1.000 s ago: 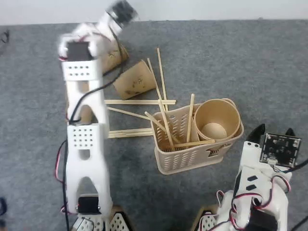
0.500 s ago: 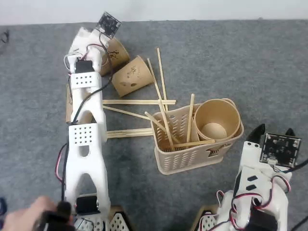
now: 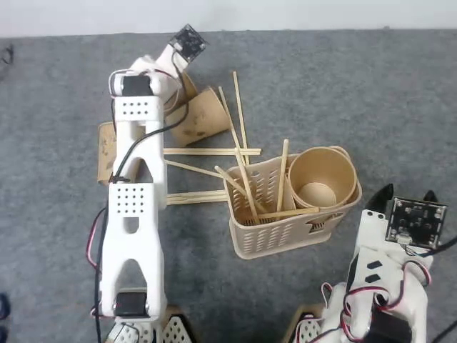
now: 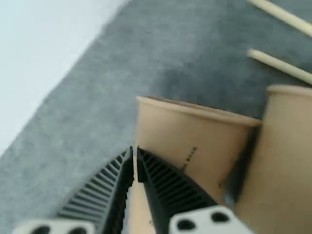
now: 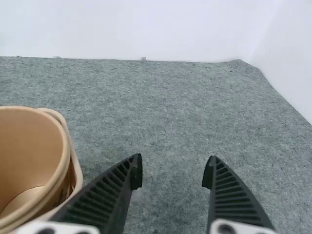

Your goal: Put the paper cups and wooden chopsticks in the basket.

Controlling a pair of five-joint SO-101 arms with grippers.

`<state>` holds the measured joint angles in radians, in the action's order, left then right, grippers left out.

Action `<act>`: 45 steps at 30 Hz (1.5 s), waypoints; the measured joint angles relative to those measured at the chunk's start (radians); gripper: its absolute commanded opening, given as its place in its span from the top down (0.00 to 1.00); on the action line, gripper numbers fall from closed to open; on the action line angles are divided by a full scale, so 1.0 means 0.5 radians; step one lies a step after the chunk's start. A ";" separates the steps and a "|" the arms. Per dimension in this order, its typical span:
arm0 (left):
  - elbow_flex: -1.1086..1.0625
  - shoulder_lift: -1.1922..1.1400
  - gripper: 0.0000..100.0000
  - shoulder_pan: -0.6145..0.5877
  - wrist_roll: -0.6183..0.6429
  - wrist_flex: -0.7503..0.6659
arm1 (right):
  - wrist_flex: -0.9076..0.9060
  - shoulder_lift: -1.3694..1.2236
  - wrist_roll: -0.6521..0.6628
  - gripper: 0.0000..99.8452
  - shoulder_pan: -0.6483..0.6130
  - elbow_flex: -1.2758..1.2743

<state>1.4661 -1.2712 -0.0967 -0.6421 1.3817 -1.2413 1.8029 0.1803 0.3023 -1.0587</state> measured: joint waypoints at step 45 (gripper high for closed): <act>-1.654 1.995 0.82 -0.387 -0.549 0.690 | 0.000 0.000 0.000 0.79 0.000 -0.006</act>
<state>0.6391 -0.2739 -0.2900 -0.9168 1.7269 -1.2413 1.8029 0.1803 0.3023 -1.0618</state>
